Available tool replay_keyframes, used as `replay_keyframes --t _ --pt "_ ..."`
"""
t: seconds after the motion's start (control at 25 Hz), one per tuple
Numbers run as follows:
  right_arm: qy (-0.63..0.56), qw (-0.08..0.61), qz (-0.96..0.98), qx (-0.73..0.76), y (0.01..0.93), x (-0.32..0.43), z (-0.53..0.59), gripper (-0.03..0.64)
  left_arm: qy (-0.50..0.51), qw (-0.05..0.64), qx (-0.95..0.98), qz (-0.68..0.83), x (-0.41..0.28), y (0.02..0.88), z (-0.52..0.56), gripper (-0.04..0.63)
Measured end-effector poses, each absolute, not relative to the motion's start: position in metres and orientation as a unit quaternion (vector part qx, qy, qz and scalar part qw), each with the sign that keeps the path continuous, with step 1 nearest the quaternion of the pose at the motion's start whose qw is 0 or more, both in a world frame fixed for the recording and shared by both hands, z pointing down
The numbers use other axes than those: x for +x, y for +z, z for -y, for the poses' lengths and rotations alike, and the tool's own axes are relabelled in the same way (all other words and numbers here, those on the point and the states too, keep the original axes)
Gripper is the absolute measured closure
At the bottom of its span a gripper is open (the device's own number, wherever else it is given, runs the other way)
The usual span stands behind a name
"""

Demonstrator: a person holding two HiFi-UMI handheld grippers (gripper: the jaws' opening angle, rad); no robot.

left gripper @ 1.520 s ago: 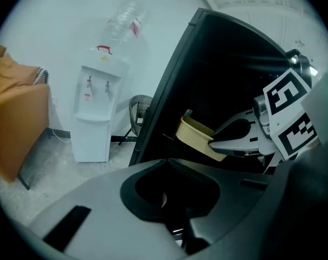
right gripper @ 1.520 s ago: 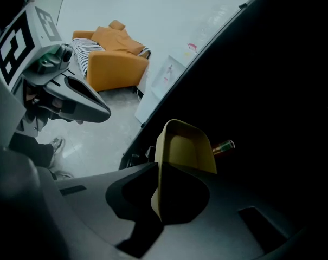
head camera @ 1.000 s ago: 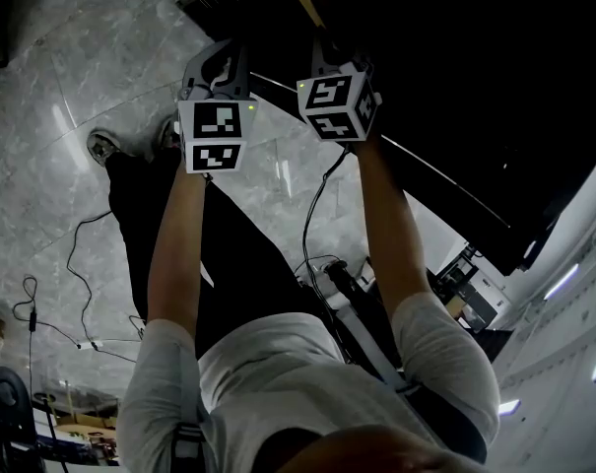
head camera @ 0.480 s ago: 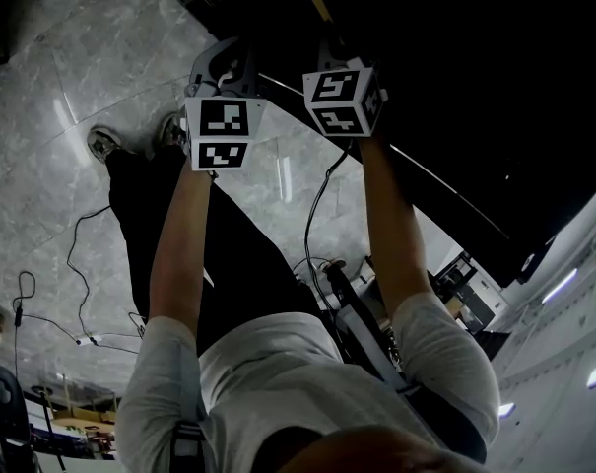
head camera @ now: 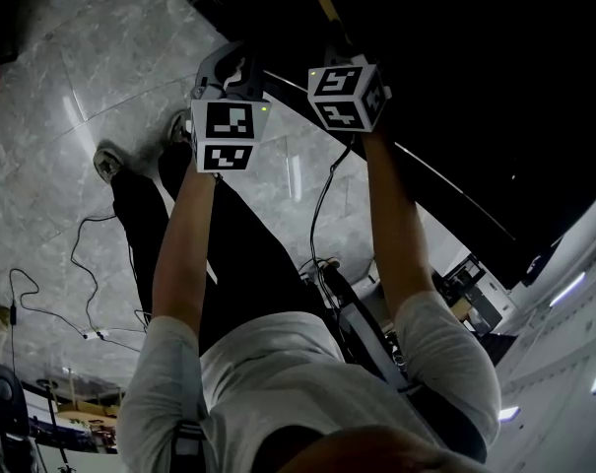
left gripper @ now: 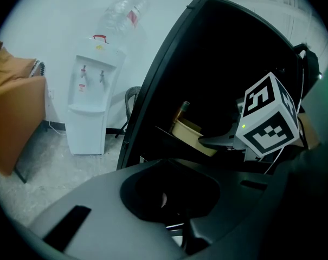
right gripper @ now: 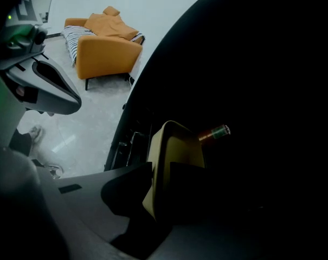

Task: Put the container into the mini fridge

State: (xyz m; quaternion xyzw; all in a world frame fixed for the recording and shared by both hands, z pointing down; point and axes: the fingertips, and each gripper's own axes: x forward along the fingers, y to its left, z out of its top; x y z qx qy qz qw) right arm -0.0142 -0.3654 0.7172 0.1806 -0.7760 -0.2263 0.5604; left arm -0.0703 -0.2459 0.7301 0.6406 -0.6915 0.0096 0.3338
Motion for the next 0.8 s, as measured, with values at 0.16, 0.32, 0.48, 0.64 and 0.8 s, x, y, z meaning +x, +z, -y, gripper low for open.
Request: replay_keyframes --t 0.16,0.32,0.48,0.64,0.8 --pt "-0.237 0.542 0.784 0.189 0.705 -0.019 0.365 0.476 0.019 0.323 0.643 0.694 -0.073 0.720 0.235 0.583" --pt "-0.240 0.513 0.799 0.203 0.679 -0.028 0.345 0.474 0.019 0.333 0.644 0.689 -0.074 0.711 0.214 0.583" --pt "-0.184 0.452 0.843 0.227 0.657 -0.047 0.309 0.476 0.029 0.323 0.647 0.690 -0.086 0.694 0.192 0.583" --pt "-0.142 0.391 0.876 0.244 0.634 -0.071 0.265 0.536 0.043 0.295 0.653 0.696 -0.106 0.663 0.168 0.583" --pt "-0.090 0.347 0.899 0.253 0.607 -0.085 0.221 0.568 0.053 0.257 0.663 0.701 -0.123 0.626 0.145 0.583"
